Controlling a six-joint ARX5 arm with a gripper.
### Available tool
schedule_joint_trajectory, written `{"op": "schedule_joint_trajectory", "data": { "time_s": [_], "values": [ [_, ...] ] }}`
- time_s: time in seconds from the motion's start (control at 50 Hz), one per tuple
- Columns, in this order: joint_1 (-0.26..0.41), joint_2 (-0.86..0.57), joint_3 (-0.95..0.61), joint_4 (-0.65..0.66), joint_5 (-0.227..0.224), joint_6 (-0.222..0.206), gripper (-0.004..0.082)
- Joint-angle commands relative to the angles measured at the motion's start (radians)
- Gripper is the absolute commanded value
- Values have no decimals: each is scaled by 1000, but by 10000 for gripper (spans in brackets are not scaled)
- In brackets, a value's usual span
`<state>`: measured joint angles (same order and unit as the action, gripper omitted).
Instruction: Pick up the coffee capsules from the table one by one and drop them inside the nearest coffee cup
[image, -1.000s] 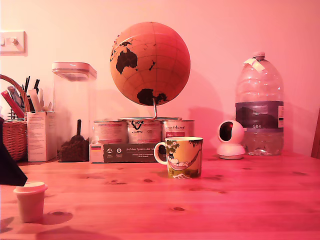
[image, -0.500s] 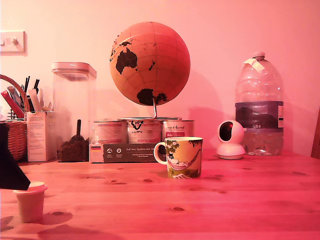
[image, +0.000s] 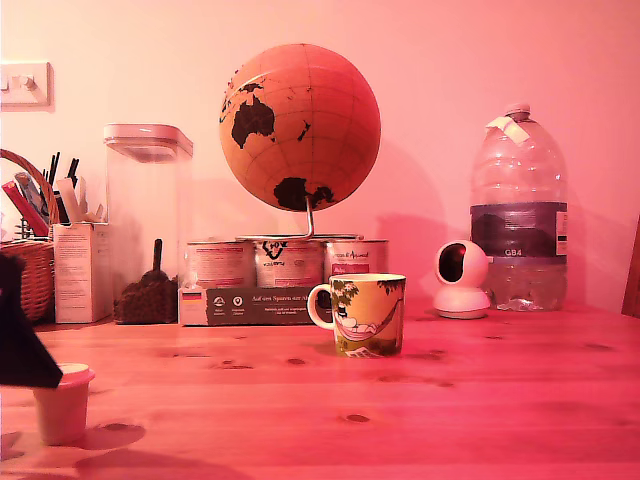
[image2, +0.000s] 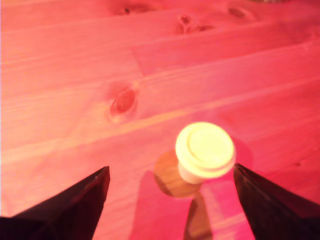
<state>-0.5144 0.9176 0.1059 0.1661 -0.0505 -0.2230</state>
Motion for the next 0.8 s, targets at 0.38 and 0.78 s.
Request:
{"op": "schedule_joint_trajectory", "data": {
  "time_s": [0.38,0.78],
  "values": [
    [-6,124,37,47,10,32,710],
    [-6,262,82,127,19,33,710]
  ]
}}
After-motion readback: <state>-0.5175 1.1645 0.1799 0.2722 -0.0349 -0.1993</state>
